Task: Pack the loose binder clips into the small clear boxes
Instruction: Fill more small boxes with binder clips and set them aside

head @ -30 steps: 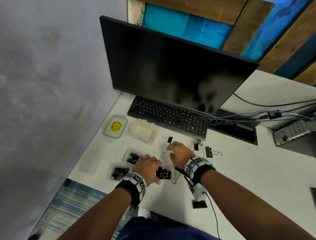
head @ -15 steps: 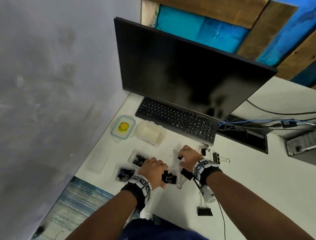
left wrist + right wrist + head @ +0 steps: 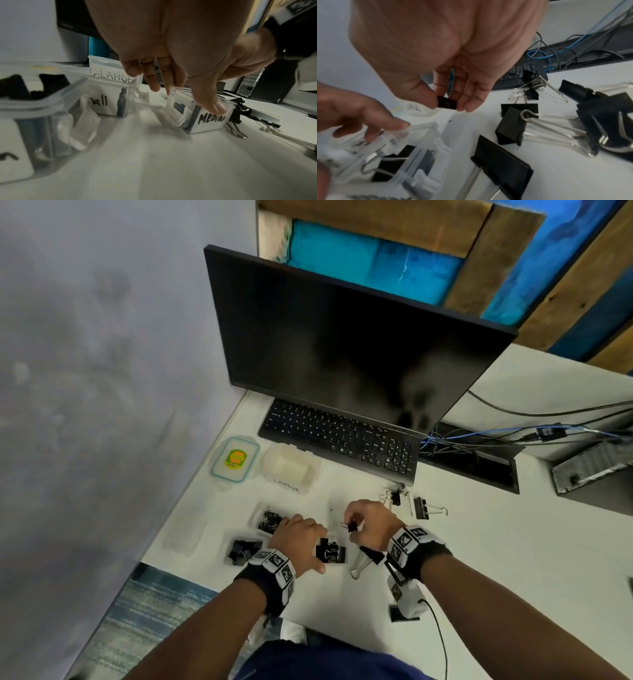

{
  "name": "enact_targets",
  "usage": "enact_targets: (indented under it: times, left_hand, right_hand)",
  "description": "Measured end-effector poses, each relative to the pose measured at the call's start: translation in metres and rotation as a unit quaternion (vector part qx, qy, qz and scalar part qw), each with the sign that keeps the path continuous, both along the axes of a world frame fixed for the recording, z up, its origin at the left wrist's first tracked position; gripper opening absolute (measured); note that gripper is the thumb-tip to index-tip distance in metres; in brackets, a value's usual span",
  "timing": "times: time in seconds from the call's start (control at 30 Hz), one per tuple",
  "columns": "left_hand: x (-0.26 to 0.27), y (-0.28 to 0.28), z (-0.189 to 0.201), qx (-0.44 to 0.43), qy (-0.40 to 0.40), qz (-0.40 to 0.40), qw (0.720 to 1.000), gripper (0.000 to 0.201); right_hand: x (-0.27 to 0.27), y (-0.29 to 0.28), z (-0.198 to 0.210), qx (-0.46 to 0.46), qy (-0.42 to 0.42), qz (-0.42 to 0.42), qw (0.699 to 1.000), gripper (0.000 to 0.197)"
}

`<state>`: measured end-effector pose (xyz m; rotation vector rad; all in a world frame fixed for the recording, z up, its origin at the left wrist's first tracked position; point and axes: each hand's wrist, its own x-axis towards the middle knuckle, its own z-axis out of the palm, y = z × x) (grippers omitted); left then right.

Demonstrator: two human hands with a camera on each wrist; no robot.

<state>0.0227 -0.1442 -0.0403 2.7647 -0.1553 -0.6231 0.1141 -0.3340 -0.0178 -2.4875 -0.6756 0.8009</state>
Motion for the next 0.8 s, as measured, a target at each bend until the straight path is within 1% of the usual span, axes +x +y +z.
enact_targets:
  times: [0.1,0.2,0.27,0.33,0.43,0.5,0.6,0.7,0.8]
  left_hand:
    - [0.000,-0.001,0.000,-0.006,0.002,0.007,1.000,0.075]
    - [-0.001,-0.001,-0.001,-0.008,-0.003,0.012,1.000,0.076]
    - [-0.001,-0.001,-0.001,-0.009,-0.004,0.014,1.000,0.076]
    - [-0.001,-0.001,-0.001,-0.008,-0.005,0.012,1.000,0.076]
    - [-0.001,-0.001,-0.001,-0.006,-0.005,0.013,1.000,0.076]
    - [-0.001,-0.001,-0.001,-0.007,-0.002,0.012,1.000,0.076]
    - [0.000,0.000,-0.001,-0.015,0.000,0.011,1.000,0.075]
    - [0.000,0.000,-0.001,-0.012,0.001,0.007,1.000,0.076]
    - [0.000,0.000,-0.002,-0.008,-0.002,0.008,1.000,0.075]
  right_hand:
    - [-0.011,0.000,0.007,0.025,0.016,0.047,0.998,0.023]
    - [-0.020,0.005,0.008,0.003,0.027,0.081,0.996,0.022]
    - [-0.025,0.010,0.008,-0.026,0.011,0.098,0.995,0.024]
    - [-0.029,0.014,0.007,-0.041,-0.028,0.116,0.992,0.026]
    - [-0.035,0.015,0.003,-0.028,-0.050,0.138,0.989,0.025]
    - [-0.036,0.014,-0.002,-0.015,-0.047,0.133,0.990,0.023]
    - [-0.038,0.013,-0.006,-0.011,-0.045,0.095,0.994,0.021]
    - [-0.037,0.013,-0.007,-0.029,-0.043,0.071,0.996,0.016]
    - [-0.037,0.017,-0.008,-0.037,-0.050,0.062,0.996,0.016]
